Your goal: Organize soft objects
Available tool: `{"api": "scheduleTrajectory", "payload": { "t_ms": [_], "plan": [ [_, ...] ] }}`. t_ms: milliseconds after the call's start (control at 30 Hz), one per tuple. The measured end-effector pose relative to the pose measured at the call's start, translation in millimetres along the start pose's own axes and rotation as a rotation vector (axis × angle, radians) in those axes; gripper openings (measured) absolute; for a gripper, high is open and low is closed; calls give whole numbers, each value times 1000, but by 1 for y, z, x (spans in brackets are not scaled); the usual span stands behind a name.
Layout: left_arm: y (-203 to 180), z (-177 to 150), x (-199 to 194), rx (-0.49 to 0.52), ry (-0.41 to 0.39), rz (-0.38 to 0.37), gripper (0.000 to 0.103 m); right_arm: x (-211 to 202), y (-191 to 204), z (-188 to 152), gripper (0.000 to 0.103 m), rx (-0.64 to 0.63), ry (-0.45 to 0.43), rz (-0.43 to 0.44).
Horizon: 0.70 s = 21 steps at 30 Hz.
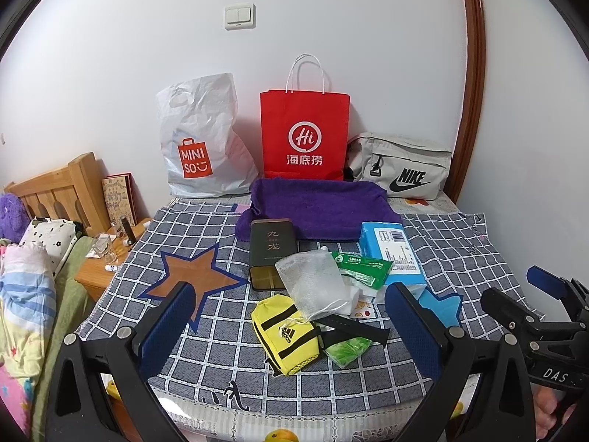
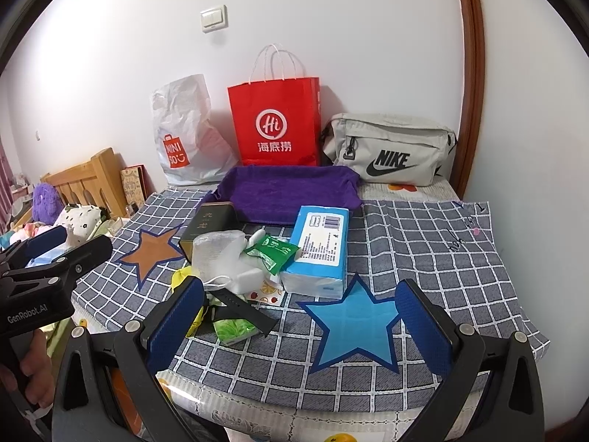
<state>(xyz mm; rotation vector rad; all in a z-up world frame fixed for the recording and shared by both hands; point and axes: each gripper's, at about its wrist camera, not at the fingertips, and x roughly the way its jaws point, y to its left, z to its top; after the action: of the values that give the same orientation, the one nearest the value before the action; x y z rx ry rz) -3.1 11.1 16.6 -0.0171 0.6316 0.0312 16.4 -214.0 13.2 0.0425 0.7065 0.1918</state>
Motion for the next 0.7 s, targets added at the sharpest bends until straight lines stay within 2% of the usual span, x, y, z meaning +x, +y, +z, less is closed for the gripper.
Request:
{"api": "scheduleTrajectory", "payload": {
  "t_ms": [200,433,700],
  "plan": [
    [3,-1,20,-5,36,6,103,19,-2,-3,103,-6,40,-13],
    [18,-15,56,1,111,48,103,47,-10,-11,103,-9,101,-44],
    [34,-38,97,-13,199,6,103,77,-17,-20,103,2,112,11]
  ]
}}
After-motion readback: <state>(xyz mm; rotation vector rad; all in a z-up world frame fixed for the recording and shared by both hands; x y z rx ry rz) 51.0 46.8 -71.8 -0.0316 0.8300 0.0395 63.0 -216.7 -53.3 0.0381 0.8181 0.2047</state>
